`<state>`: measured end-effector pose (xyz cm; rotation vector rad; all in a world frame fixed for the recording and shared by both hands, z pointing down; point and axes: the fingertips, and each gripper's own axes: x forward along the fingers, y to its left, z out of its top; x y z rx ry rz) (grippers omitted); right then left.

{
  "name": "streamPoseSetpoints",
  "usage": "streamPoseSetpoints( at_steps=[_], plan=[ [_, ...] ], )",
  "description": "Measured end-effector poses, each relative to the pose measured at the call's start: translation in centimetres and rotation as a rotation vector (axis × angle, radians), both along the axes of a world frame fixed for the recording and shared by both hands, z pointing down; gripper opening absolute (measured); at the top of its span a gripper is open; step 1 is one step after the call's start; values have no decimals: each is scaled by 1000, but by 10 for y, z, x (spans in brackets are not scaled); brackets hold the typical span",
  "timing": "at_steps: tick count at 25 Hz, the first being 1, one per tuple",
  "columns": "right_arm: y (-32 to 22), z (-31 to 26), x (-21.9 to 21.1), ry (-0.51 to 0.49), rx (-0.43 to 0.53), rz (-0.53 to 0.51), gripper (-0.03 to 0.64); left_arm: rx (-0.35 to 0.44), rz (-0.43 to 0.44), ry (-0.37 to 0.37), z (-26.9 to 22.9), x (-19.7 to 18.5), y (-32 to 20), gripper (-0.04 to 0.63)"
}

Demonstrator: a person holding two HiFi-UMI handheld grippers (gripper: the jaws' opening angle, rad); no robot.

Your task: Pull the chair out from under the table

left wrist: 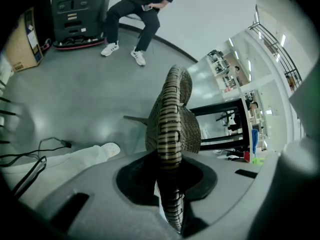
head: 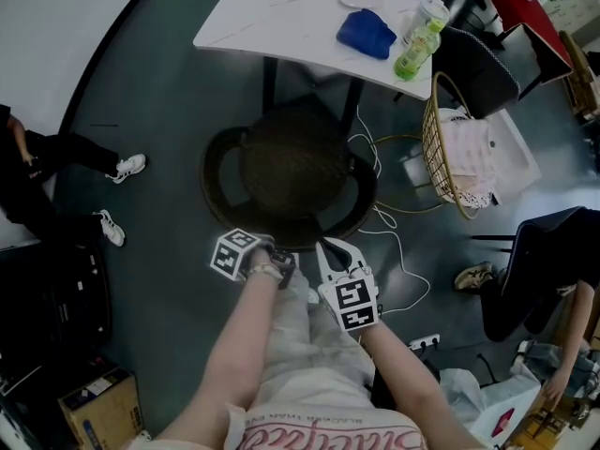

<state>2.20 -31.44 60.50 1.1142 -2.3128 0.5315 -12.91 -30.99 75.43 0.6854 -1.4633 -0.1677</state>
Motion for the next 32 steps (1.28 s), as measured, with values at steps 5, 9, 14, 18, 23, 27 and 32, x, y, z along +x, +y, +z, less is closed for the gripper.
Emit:
streamPoseSetpoints(
  at_steps=[5,9,14,18,23,27,32],
  plan=[
    [34,-2,2,-7,5,-23,5,0,-20,-8,0,-3,41,55],
    [54,-10,0,-11,28,-39,5,-7,-34,-18,-1,-7,76,54],
    [78,-19,-6,-13,52,-65,5,-12,-32,-26,-2,-11,112,54],
    [97,-25,-9,-16,64,-79,5,-17,-35,-28,-3,-12,136,54],
    [122,-26,-7,-6,69,-93,5,-11,-32,-22,-3,-11,161,55],
    [134,-28,-4,-4,65,-94,5,-7,10,-15,-5,-10,170,61],
    [135,-40,-6,-12,77,-92,5,42,85,-55,-27,-13,174,107]
  ],
)
